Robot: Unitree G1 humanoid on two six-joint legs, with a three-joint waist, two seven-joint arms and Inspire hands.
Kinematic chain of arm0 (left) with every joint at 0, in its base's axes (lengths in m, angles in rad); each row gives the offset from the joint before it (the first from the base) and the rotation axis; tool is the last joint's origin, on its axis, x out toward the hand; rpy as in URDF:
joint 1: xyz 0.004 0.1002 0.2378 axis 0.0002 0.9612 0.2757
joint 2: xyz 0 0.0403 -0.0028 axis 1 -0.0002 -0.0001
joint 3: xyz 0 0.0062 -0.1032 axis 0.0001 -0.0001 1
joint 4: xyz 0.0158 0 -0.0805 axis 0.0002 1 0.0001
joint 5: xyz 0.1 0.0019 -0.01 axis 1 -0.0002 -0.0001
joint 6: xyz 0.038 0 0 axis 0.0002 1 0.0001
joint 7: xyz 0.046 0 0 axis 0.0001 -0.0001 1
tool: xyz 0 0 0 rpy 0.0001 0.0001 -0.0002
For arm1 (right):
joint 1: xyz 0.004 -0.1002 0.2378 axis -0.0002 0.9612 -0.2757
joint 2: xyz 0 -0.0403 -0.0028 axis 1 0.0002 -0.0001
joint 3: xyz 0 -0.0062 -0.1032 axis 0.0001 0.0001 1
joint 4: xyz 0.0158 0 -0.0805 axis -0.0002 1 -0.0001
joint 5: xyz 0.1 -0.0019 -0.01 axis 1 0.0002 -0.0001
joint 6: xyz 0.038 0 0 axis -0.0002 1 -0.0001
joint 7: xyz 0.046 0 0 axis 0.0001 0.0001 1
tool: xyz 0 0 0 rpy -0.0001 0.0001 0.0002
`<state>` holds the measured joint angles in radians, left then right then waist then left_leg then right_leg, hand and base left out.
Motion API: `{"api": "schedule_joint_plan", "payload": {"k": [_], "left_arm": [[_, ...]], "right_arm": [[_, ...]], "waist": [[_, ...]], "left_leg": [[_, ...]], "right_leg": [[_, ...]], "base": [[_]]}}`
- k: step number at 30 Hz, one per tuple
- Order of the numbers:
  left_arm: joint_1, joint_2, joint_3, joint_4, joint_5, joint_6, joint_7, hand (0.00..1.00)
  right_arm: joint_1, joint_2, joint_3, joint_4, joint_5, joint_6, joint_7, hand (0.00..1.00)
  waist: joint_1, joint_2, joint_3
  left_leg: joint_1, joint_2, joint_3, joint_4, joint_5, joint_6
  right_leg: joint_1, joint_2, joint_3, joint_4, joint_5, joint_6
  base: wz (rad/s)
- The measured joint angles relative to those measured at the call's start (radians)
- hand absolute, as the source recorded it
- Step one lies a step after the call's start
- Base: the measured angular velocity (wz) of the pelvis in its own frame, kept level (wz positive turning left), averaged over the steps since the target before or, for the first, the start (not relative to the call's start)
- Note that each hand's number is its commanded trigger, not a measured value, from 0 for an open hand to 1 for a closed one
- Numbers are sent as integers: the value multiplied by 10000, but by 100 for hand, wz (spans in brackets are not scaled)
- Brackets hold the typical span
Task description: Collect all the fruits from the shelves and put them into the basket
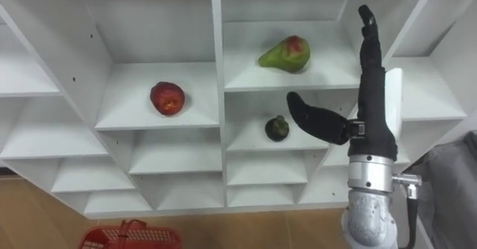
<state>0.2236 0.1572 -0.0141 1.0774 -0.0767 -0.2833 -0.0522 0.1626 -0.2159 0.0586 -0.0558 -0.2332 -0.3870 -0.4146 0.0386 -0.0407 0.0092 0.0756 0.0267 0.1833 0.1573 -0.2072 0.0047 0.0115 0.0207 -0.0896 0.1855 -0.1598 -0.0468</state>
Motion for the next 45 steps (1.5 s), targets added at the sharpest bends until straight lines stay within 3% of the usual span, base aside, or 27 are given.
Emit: {"api": "schedule_joint_plan", "payload": {"k": [7,15,24,28,35,45], "left_arm": [[-63,192,-188,28,45,6,-12,100],[-136,190,-181,27,76,207,-8,100],[-344,187,-203,14,105,605,-16,100],[-354,148,-208,-70,174,758,-19,100],[-351,128,-209,-207,303,902,-19,100],[-341,126,-207,-472,493,1095,-84,100]], "right_arm": [[-608,-237,-2,81,578,-41,12,0],[-790,-239,0,618,775,-3,578,0],[-1939,-259,-4,1217,802,403,1498,0],[-2208,-267,4,1392,1351,618,1942,0],[-2239,-287,10,1533,1778,900,2555,0],[-2365,-353,9,1676,1889,1229,2879,0]], "waist": [[-48,-202,-27],[13,-159,-5],[-25,-139,-32],[161,-86,-24],[276,26,-2],[288,9,-9]], "left_leg": [[-11,-25,-225,34,0,0],[-55,-23,-335,36,0,0],[-106,-18,-453,82,1,-2],[-83,-16,-479,98,1,-2],[-106,-27,-494,110,3,2],[-89,-24,-499,108,5,3]], "right_leg": [[128,-35,-215,-93,-1,5],[219,-40,-346,-182,0,3],[185,-53,-511,-166,9,-10],[224,-56,-515,-172,11,-13],[217,-75,-535,-174,11,-13],[222,-76,-550,-170,11,-13]], "base": [[8],[6],[3],[1],[0],[0]]}}
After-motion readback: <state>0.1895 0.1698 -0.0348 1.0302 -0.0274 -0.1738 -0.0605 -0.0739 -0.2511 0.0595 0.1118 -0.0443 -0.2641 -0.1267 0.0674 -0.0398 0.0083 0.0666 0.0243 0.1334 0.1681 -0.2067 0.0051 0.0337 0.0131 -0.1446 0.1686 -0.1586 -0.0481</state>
